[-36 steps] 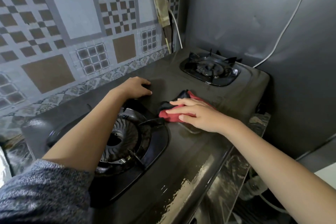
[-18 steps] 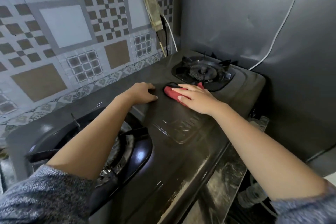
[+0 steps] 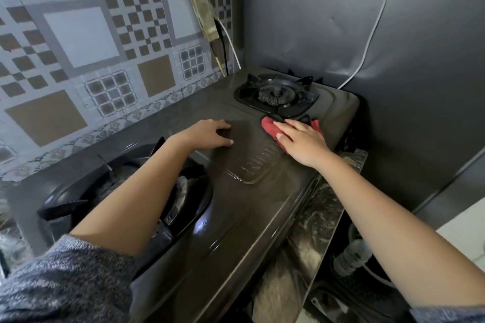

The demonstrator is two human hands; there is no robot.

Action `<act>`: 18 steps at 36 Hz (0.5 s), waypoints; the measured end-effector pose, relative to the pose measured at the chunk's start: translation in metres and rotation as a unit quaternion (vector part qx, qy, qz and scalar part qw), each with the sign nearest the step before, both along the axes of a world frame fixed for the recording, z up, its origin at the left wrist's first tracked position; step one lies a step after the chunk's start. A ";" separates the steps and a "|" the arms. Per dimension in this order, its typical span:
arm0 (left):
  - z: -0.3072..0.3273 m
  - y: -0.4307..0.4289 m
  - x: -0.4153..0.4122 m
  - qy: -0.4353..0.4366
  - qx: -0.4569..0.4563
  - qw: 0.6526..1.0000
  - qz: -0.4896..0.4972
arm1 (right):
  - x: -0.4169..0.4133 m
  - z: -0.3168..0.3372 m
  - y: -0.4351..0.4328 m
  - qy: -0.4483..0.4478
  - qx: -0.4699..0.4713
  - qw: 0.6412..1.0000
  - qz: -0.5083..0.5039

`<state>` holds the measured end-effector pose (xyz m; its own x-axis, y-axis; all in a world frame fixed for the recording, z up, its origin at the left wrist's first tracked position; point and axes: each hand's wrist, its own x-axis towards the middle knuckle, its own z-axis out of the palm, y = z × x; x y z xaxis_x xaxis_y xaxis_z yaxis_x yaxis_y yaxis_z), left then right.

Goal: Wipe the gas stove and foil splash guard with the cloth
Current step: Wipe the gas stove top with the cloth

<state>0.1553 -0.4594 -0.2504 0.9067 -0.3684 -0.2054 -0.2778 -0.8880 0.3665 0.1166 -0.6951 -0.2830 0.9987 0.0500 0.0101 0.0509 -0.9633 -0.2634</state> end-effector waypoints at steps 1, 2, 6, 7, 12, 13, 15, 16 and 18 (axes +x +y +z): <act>0.000 0.001 -0.002 0.000 0.000 1.000 -0.002 | -0.006 -0.002 0.001 -0.005 -0.003 1.000 -0.003; 0.000 0.002 -0.003 0.001 -0.001 1.000 -0.002 | -0.011 -0.003 0.003 -0.011 -0.004 1.000 -0.004; -0.001 0.008 -0.009 -0.001 -0.004 1.000 0.000 | -0.030 -0.006 0.013 -0.037 -0.002 0.999 0.005; -0.001 0.010 -0.011 -0.002 -0.004 1.000 0.001 | -0.034 -0.006 0.016 -0.040 0.000 0.999 0.010; -0.002 0.014 -0.016 -0.005 -0.011 1.000 0.008 | -0.051 -0.001 0.028 -0.036 0.002 0.998 0.049; -0.002 0.014 -0.017 -0.008 -0.009 1.000 0.009 | -0.054 -0.001 0.030 -0.035 0.003 0.998 0.059; -0.003 0.014 -0.019 -0.014 -0.007 1.000 0.016 | -0.060 0.000 0.034 -0.033 0.006 0.997 0.074; -0.003 0.013 -0.020 -0.017 -0.008 1.000 0.022 | -0.062 0.001 0.036 -0.033 0.008 0.996 0.081; -0.003 0.013 -0.021 -0.022 -0.006 0.999 0.033 | -0.066 0.001 0.039 -0.033 0.011 0.995 0.093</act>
<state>0.1339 -0.4467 -0.2539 0.9375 -0.3090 -0.1601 -0.2345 -0.9008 0.3654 0.0504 -0.6557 -0.2820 0.9693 0.2334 0.0780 0.2459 -0.9296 -0.2745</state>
